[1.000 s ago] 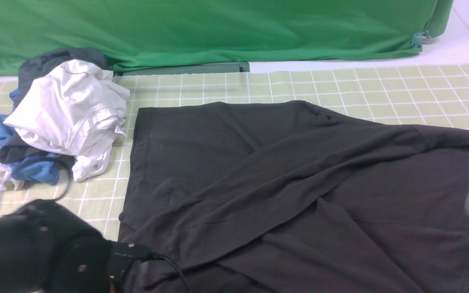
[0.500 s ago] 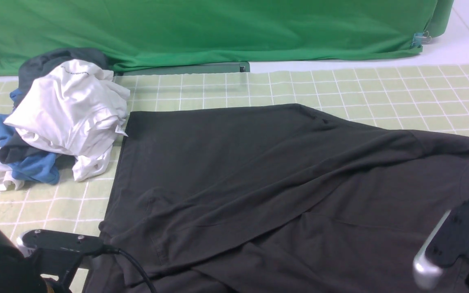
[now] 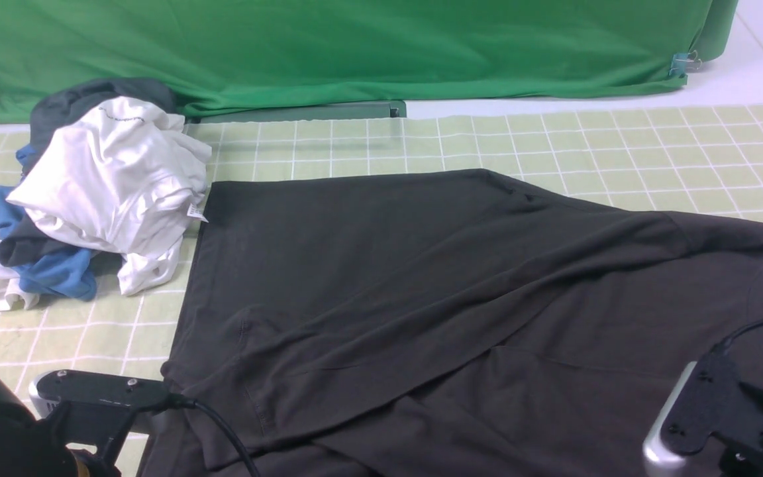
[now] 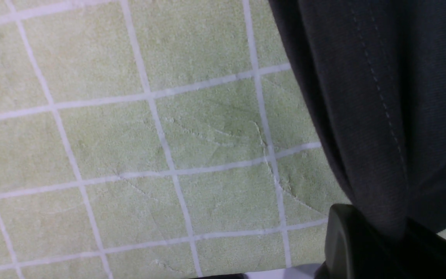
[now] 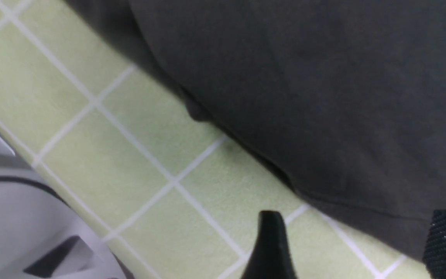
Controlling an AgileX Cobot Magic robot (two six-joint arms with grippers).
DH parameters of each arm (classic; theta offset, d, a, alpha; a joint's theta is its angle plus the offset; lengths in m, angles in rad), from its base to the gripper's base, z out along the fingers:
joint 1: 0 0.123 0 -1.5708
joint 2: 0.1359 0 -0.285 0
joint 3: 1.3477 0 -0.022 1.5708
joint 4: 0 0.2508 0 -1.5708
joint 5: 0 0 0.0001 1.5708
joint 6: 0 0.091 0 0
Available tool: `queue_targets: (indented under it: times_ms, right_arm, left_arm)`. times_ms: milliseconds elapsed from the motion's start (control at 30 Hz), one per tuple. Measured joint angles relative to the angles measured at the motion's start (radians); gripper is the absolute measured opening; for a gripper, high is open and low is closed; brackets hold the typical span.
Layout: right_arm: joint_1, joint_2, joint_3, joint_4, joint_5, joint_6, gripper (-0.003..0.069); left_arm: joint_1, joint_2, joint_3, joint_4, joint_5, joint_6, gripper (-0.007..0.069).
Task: Fold a long-sleeved shirt over a green coffee tablecloth.
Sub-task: 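Grasp the near edge of the shirt at its hem and shoulder corners, then fold the black garment in half by bringing its near edge over to the far edge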
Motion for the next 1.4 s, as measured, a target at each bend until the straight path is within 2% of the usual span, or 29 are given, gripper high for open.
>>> queue_targets:
  times_ms: [267, 433, 567, 633, 700, 867, 933, 1200, 1400]
  right_arm:
    - [0.006, 0.119, 0.002, 0.000, -0.060, -0.039, 0.0493]
    - [0.081, 0.159, 0.002, -0.012, -0.080, -0.041, 0.0493]
    - [0.147, 0.180, 0.002, -0.134, -0.133, 0.114, 0.0477]
    - [0.158, 0.183, 0.002, -0.175, -0.146, 0.159, 0.0453]
    - [0.167, 0.187, 0.002, -0.209, -0.154, 0.196, 0.0374]
    - [0.169, 0.187, -0.009, -0.233, -0.109, 0.207, 0.0104]
    - [0.169, 0.181, -0.026, -0.233, -0.057, 0.208, 0.0038]
    - [0.169, 0.049, -0.071, -0.233, 0.066, 0.215, 0.0027]
    - [0.169, -0.075, -0.176, -0.238, 0.117, 0.219, 0.0027]
  left_arm:
    - [0.000, 0.000, 0.000, -0.001, -0.028, -0.002, 0.0017]
    - [0.000, 0.000, 0.001, -0.003, -0.042, -0.002, 0.0017]
    - [0.000, 0.000, 0.001, -0.003, -0.042, -0.002, 0.0017]
    - [0.000, 0.000, 0.001, -0.003, -0.042, -0.002, 0.0017]
    - [0.000, 0.000, 0.001, -0.004, -0.044, -0.002, 0.0017]
    - [0.000, 0.000, 0.001, -0.006, -0.045, -0.003, 0.0017]
    - [0.000, -0.003, 0.001, -0.011, -0.045, -0.003, 0.0017]
    - [0.000, -0.073, -0.074, 0.001, -0.010, -0.017, 0.0017]
    - [0.026, -0.081, -0.237, 0.112, 0.006, -0.059, 0.0017]
